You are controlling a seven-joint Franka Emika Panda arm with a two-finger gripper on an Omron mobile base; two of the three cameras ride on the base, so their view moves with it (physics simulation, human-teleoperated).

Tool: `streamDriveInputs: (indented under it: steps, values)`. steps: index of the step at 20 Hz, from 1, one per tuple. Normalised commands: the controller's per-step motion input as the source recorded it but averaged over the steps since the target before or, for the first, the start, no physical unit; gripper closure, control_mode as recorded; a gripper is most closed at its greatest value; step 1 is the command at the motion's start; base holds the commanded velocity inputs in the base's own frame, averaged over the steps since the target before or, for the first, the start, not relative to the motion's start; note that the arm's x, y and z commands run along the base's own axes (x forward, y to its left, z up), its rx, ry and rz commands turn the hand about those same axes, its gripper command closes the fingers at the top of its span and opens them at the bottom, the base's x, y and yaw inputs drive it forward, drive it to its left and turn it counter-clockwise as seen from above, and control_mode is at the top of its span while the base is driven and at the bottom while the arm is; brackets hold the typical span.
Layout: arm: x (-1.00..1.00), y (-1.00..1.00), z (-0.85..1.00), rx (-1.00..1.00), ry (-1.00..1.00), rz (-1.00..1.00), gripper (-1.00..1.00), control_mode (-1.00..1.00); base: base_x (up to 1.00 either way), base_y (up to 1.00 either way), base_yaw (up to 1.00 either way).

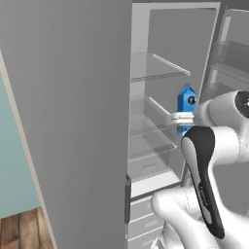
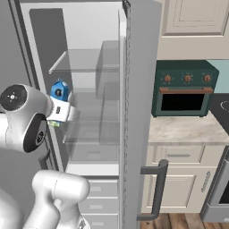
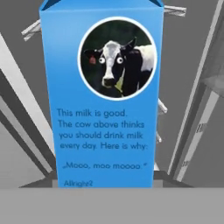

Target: Take a sugar cube from the saucer and place it inside the coffee. Then, grab milk from the fridge and place it next to the coffee on the counter to sweeten the coffee.

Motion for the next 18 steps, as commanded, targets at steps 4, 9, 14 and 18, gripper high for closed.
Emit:
streamDriveInputs:
  steps: [4, 9, 14, 18]
  values:
    - [-0.88, 0.0, 0.0, 0.0, -0.07, 0.0, 1.0, -1.0, 0.0, 0.0, 0.0]
    - [-0.37, 0.0, 0.0, 0.0, -0.02, 0.0, 1.0, 1.0, -0.6, 0.0, 0.07]
    - [0.0, 0.0, 0.0, 0.0, 0.0, 0.0, 1.0, 1.0, -0.79, 0.3, 0.43]
    - [0.0, 0.0, 0.0, 0.0, 0.0, 0.0, 1.0, 1.0, -0.17, 0.73, 0.66]
